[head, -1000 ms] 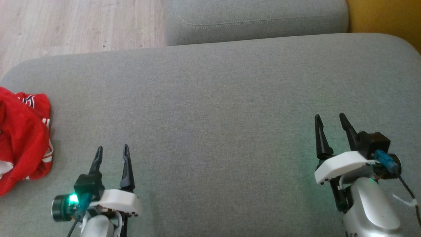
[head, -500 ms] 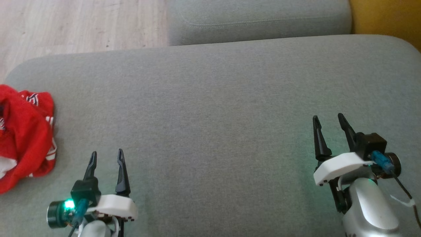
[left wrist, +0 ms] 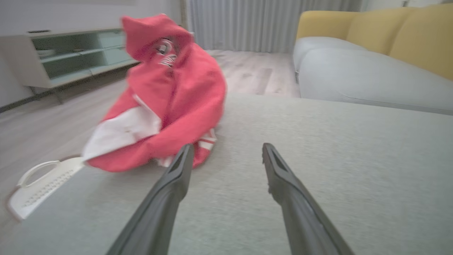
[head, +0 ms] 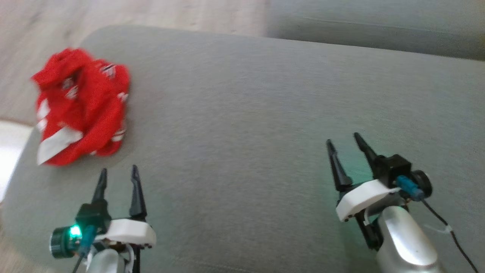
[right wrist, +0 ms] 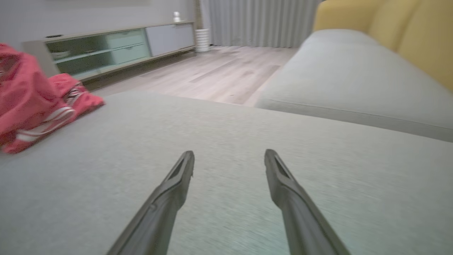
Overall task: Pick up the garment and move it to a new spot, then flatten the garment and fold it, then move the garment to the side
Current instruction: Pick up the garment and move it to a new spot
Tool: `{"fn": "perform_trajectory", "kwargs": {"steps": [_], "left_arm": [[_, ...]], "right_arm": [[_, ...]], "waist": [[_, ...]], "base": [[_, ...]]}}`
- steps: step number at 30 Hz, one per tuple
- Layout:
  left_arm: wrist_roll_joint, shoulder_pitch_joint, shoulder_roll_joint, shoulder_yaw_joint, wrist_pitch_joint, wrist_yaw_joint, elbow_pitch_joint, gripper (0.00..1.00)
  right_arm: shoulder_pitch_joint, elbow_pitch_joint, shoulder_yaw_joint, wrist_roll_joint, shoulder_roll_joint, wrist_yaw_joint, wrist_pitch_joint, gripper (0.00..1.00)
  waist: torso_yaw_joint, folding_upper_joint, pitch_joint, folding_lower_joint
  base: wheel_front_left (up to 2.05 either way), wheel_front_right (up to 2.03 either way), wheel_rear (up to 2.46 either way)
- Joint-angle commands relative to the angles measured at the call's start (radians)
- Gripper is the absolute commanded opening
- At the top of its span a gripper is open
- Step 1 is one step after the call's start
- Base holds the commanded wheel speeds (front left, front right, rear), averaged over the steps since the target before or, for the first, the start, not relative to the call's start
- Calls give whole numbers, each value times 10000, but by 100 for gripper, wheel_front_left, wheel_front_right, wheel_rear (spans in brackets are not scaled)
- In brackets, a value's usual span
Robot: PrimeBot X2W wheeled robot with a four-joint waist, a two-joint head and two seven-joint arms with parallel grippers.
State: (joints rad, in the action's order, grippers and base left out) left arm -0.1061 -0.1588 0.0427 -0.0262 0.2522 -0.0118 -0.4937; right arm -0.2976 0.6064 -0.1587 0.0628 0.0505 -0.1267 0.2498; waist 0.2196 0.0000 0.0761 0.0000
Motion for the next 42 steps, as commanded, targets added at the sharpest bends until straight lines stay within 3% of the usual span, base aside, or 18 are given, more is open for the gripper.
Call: {"fn": "perform_trajectory", "kwargs": {"steps": [1,6,10,22,28,31,42], "left_arm": [[-101,-275,78,519,95,-116,430,100],[-115,76,77,955,95,-127,659,100],[-197,227,77,1192,95,-124,835,100],[-34,-560,157,1990,95,207,1434,100],[31,-2361,965,2311,95,787,691,100],[274,-3803,1741,2114,95,1060,-185,100],[122,-6340,3002,1482,-287,1372,-3361,100]], "right_arm": [[-394,-262,-520,135,-3,-40,120,100],[-508,-157,-1147,349,-3,-40,120,100],[-578,-74,-1382,435,-3,-40,120,100],[-763,35,-1331,185,-3,-40,120,100],[-1086,-79,-1310,-54,10,-40,120,100],[-1310,-220,-1384,-189,84,-40,120,100],[-1582,-507,-1261,-245,363,-40,120,100]], "waist": [[1076,0,228,0],[1825,0,333,0],[2007,0,380,0],[1755,0,893,0],[1329,0,1671,0],[981,0,2207,0],[118,0,3276,0]], "base": [[0,0,0],[0,0,0],[0,0,0],[0,0,0],[0,0,0],[0,0,0],[0,0,0]]}}
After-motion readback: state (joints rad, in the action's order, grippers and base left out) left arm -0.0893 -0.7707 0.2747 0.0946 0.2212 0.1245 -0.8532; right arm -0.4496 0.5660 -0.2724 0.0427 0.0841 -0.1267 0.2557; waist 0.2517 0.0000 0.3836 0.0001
